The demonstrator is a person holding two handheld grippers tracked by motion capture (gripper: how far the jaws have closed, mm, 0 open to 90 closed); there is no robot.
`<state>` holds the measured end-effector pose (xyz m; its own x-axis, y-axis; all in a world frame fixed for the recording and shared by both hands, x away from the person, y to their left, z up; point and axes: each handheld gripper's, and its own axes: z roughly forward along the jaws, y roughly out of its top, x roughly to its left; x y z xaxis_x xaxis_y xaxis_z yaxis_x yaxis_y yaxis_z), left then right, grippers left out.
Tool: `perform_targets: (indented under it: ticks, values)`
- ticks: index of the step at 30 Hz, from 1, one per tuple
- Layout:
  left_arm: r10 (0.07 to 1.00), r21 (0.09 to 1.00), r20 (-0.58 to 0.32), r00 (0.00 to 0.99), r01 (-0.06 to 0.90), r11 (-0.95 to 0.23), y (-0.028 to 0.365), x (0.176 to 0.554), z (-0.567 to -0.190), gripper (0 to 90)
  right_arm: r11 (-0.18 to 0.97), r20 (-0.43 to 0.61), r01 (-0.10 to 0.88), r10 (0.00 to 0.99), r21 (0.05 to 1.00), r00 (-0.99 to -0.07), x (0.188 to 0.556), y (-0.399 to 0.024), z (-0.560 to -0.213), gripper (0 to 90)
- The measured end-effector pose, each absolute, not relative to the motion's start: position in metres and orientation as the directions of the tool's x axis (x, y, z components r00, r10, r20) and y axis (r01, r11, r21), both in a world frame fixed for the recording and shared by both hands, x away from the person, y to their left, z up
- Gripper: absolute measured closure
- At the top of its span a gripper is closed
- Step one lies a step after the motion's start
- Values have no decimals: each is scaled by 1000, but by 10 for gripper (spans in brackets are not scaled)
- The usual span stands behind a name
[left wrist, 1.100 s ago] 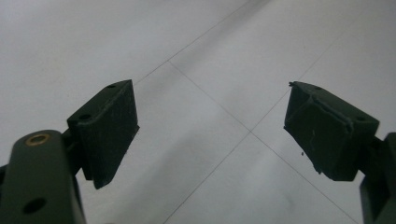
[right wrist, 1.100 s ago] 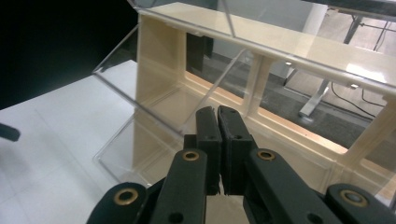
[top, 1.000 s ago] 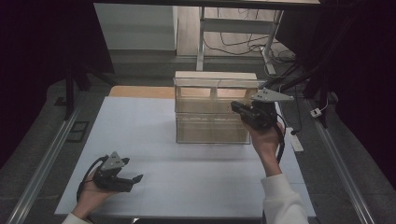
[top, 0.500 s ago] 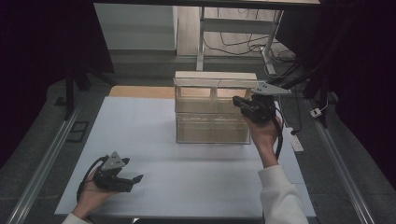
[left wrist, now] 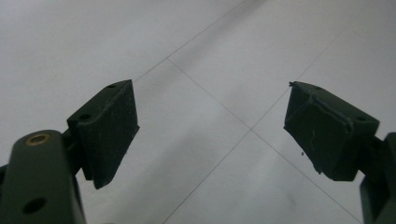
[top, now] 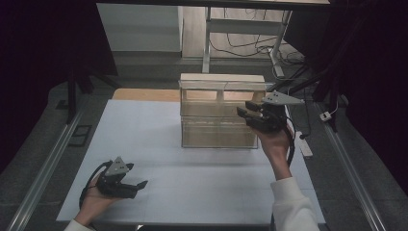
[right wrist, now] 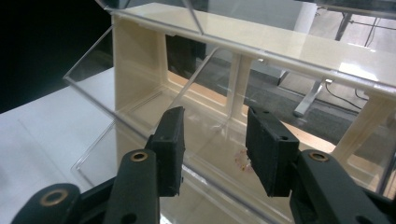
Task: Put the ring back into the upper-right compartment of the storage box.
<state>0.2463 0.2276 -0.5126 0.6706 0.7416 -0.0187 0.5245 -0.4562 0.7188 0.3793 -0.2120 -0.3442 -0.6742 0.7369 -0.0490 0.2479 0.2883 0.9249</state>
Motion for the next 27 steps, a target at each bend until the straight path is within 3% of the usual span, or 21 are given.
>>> perform_targets:
  ticks: [27]
  values:
    - [735, 718, -21, 678, 522, -461, 224, 248, -513, 173, 310, -64, 215, 691, 926, -720, 317, -241, -378, 497]
